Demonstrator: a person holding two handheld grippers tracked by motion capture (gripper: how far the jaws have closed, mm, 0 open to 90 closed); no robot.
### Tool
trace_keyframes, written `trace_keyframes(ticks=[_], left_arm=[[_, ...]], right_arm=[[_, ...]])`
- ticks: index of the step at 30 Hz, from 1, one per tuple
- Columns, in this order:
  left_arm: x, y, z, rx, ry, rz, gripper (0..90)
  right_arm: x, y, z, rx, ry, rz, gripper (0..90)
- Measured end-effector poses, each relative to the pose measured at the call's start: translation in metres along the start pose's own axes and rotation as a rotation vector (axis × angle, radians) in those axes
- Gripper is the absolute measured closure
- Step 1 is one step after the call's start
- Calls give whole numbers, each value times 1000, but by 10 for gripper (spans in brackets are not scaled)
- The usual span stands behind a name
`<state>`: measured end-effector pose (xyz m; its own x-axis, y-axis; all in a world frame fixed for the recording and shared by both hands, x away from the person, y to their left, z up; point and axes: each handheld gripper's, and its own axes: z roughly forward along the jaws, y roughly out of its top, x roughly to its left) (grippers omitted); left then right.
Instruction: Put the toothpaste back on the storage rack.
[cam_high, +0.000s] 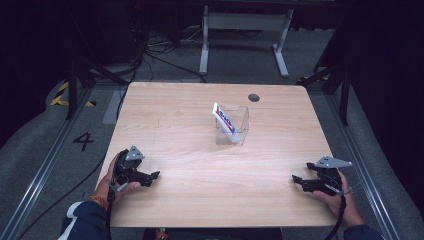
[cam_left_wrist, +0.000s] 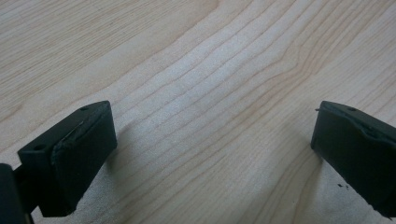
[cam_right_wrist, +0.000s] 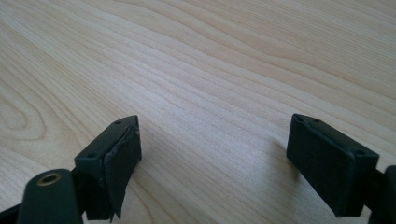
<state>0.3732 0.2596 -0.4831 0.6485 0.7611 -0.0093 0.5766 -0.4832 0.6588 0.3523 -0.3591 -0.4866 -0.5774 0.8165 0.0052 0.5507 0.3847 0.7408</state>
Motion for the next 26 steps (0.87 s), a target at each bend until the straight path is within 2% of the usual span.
trace_keyframes(ticks=[3, 4, 20, 26], left_arm=[[0, 0, 0, 1, -2, -2, 3], [1, 1, 0, 5, -1, 10, 3], [1, 1, 0, 3, 0, 7, 2], [1, 1, 0, 4, 0, 7, 3]], right_arm=[[0, 0, 0, 0, 0, 0, 183], [0, 0, 0, 0, 0, 0, 183], [0, 0, 0, 6, -11, 15, 152], [-1, 1, 1, 10, -29, 26, 132]])
